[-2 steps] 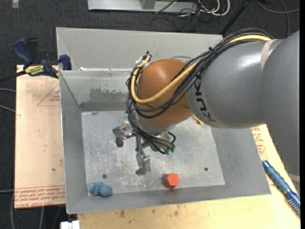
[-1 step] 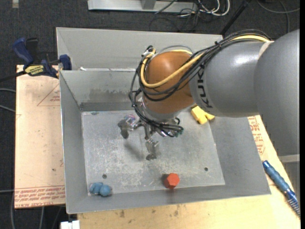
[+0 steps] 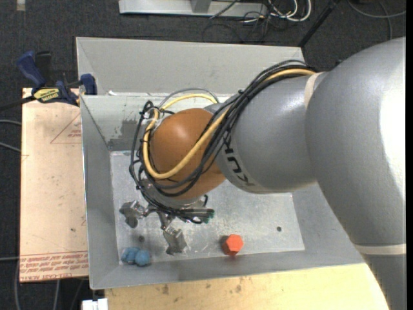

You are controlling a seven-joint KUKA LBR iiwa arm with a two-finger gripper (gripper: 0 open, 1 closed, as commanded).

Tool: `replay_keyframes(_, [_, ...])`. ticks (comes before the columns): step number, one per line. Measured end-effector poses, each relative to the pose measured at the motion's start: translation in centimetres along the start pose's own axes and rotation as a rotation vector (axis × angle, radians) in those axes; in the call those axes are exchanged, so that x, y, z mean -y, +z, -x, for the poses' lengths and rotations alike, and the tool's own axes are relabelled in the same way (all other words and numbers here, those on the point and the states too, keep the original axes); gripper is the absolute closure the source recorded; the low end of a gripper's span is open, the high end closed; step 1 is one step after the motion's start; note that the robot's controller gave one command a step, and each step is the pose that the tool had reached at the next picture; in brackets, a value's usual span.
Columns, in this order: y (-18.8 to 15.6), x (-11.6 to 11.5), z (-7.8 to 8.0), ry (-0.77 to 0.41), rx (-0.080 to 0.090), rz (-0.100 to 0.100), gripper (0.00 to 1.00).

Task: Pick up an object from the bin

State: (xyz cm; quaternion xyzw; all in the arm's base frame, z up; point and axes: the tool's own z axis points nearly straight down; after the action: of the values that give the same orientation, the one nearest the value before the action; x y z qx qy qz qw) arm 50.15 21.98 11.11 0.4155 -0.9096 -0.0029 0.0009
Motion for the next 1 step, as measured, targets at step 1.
replay_keyframes(1, [4.12,-2.69,1.34,-0.044,-0.002,-0.012,0.00])
